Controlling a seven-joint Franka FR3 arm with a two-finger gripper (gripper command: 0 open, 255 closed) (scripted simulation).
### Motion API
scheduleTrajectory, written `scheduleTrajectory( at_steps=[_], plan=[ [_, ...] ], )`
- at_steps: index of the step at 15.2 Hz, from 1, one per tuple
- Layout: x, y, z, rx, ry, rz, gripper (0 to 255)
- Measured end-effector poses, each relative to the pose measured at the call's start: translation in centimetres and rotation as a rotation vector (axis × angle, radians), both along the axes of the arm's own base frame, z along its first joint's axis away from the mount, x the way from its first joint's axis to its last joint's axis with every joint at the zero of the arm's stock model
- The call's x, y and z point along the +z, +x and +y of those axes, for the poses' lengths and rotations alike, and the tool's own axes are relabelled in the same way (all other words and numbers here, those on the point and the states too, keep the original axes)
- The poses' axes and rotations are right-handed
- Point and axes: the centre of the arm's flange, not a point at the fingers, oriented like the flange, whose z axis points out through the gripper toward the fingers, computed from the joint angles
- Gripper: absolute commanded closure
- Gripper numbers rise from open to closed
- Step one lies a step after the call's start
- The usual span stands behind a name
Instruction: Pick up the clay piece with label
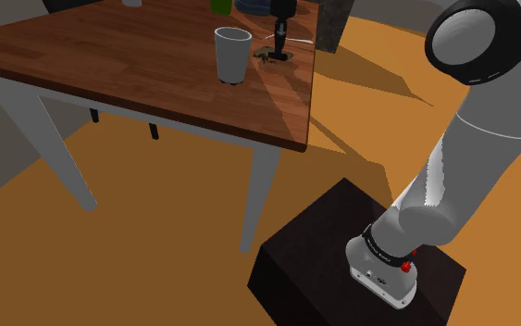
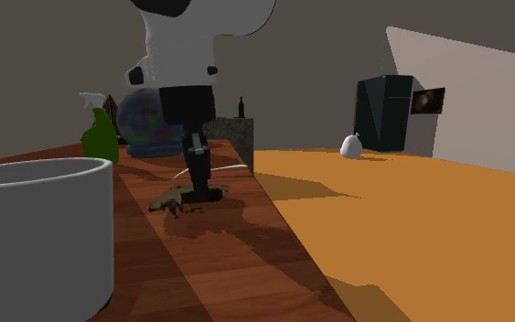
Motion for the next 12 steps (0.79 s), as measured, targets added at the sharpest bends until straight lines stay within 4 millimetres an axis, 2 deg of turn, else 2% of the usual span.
scheduleTrajectory(
  at_steps=[12],
  plan=[
    [6.1,0.1,0.0,0.000,0.000,0.000,255]
  ],
)
